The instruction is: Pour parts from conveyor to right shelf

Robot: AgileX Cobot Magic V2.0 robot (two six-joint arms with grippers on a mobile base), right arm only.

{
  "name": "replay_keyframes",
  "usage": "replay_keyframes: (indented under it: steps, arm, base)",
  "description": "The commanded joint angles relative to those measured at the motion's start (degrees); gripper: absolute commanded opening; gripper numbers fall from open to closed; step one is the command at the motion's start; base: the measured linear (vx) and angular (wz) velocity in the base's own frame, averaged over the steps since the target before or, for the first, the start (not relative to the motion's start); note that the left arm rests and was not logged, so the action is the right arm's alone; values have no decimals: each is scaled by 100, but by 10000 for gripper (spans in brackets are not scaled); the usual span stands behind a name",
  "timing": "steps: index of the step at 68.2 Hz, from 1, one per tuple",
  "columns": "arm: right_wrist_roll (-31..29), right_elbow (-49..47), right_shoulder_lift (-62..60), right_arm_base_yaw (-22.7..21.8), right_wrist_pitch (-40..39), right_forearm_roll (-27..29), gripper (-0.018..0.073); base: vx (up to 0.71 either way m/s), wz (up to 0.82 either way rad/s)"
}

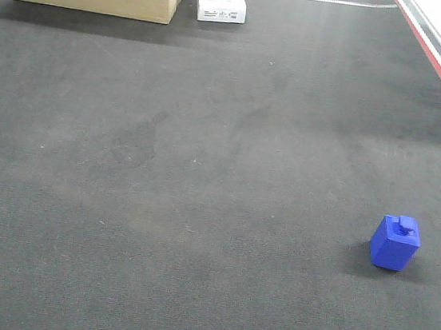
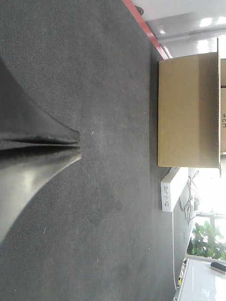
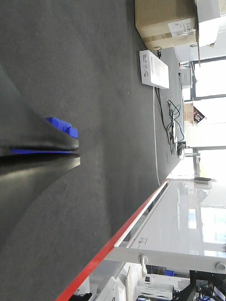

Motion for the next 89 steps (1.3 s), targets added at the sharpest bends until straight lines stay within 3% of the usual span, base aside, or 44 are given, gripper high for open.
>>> replay_keyframes:
  steps: [1,89]
  arm:
    - [-40,19,-63,-35,-442,-14,-9]
    - [-93,19,-63,-35,-442,-66,-9]
  base:
    - [0,0]
    - [0,0]
